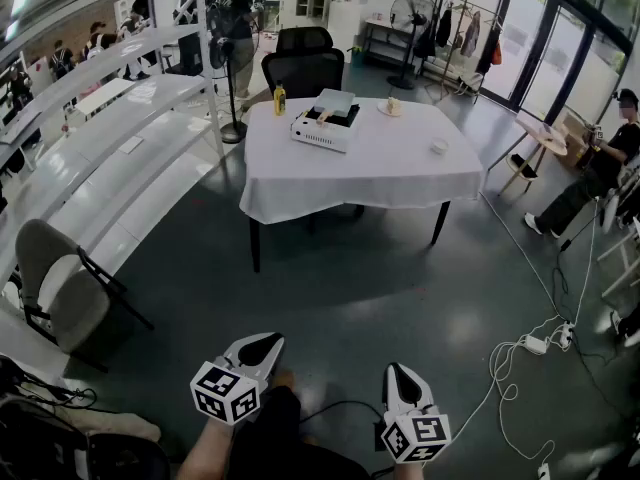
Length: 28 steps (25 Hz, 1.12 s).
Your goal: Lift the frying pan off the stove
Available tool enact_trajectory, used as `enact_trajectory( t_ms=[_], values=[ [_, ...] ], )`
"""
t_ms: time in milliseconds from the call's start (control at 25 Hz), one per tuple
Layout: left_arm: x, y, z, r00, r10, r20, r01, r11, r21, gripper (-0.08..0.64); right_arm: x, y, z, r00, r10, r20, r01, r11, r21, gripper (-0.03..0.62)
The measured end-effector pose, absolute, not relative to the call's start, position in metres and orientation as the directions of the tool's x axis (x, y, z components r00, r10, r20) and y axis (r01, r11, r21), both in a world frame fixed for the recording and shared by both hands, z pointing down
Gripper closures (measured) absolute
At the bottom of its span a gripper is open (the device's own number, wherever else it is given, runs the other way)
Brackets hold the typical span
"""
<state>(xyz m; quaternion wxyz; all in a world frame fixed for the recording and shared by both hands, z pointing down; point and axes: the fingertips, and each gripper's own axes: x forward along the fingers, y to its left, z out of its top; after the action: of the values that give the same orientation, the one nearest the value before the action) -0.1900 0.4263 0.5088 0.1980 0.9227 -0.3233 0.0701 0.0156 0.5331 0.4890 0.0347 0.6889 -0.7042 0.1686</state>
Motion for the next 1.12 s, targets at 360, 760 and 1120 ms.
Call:
enact_trajectory(
  t_ms=[360, 760, 1120],
  values=[
    [-0.198, 0.484, 0.503, 0.804, -0.537, 0.255, -0.594, -0.748, 0.296, 0.482, -0.003, 0.585, 0.47, -0.002, -0.974, 0.227, -0.991, -0.029, -0.134, 0.588],
    [-0.201, 0.541, 0.506, 0.82, -0.522, 0.235, -0.572, -0.739, 0.355, 0.475, -0.027, 0.623, 0.485, -0.056, -0.969, 0.241, -0.985, 0.014, -0.171, 0.588],
    [-0.203, 0.523, 0.497, 0.837, -0.506, 0.209, -0.547, -0.755, 0.361, 0.153, -0.036, 0.598, 0.481, -0.084, -0.97, 0.23, -0.983, 0.044, -0.176, 0.588]
  ],
)
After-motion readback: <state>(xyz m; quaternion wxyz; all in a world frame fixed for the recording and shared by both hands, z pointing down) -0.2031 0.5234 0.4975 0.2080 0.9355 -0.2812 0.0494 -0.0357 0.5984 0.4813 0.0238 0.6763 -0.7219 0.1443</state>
